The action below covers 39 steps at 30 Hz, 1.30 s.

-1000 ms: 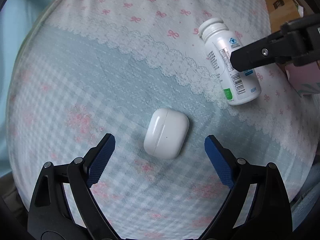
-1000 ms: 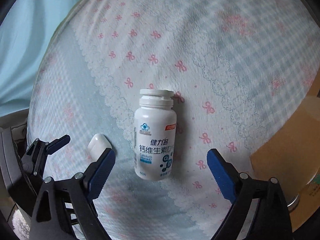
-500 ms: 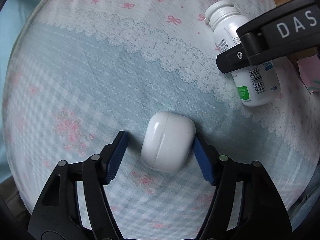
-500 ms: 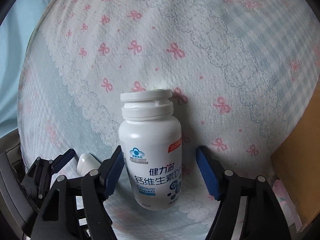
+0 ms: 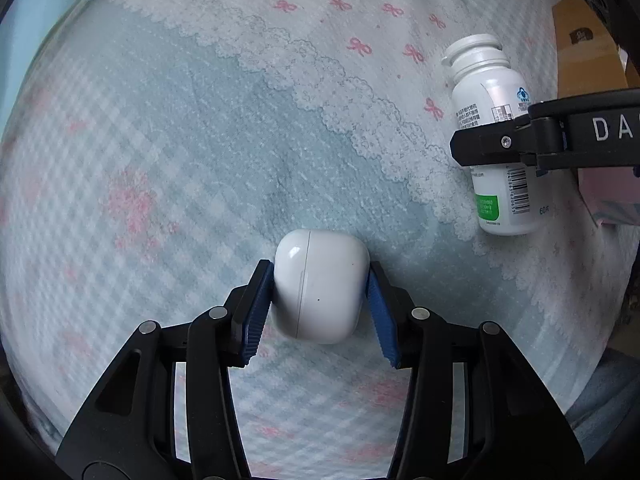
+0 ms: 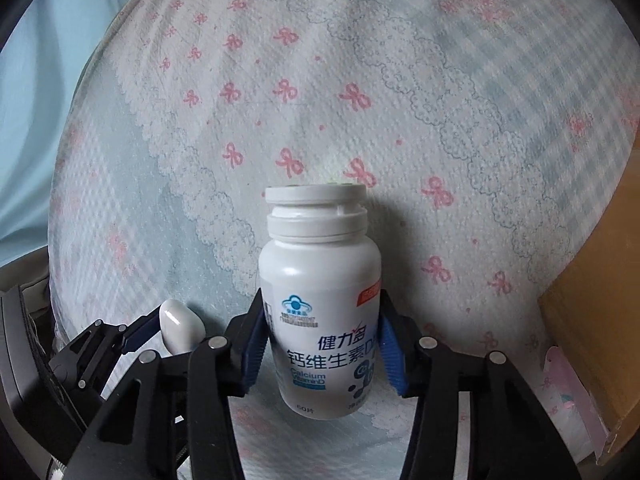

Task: Organize rigid objects
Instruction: 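Carry the earbud case in the left tool while the right tool carries the pill bottle to the box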

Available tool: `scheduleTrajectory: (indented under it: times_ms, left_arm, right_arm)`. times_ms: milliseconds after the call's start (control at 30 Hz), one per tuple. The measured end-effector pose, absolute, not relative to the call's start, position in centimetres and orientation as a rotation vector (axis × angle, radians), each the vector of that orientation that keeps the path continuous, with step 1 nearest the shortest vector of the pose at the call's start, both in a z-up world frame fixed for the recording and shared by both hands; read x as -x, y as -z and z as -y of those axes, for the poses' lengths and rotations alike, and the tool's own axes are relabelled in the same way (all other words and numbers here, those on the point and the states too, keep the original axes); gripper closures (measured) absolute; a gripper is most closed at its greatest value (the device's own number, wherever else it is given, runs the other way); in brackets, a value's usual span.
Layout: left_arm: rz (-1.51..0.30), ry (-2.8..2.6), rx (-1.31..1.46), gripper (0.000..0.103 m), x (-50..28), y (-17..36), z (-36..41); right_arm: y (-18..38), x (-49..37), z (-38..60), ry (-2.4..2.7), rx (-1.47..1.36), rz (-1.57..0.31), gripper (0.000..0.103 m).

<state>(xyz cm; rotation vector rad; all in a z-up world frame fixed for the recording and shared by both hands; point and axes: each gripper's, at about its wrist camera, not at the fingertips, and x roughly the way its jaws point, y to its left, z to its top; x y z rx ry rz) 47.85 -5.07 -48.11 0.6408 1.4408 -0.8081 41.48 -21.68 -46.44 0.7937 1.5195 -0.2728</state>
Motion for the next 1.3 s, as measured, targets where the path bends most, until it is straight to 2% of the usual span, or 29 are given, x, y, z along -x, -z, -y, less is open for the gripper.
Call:
scheduleTrajectory:
  times_ms: [233, 533, 667, 1000, 1300]
  left_arm:
    - [-1.436, 0.775, -0.505, 0.06, -46.8, 44.0, 1.4]
    - [-1.342, 0.755, -0.365, 0.06, -44.1, 33.9, -2.3]
    - [-1.28, 0.763, -0.345, 0.06, -41.4, 28.5, 1.2]
    - [-1.151, 0.825, -0.282, 0.06, -33.9, 20.1, 6.1]
    - [-1.13, 0.85, -0.246, 0.06, -27.8, 17.3, 10.7]
  right_arm:
    - [43.8, -40.1, 21.2, 0.236, -0.776, -1.469, 0.057]
    - [36.0, -36.9, 21.2, 0.156, -0.679, -1.339, 0.057]
    - [31.7, -33.5, 22.4, 0.138, -0.697, -1.285, 0.057]
    - [22.7, -24.5, 26.8, 0.187, -0.735, -1.16, 0.057]
    - [17.8, -18.4, 32.9, 0.195, -0.661, -1.123, 0.057]
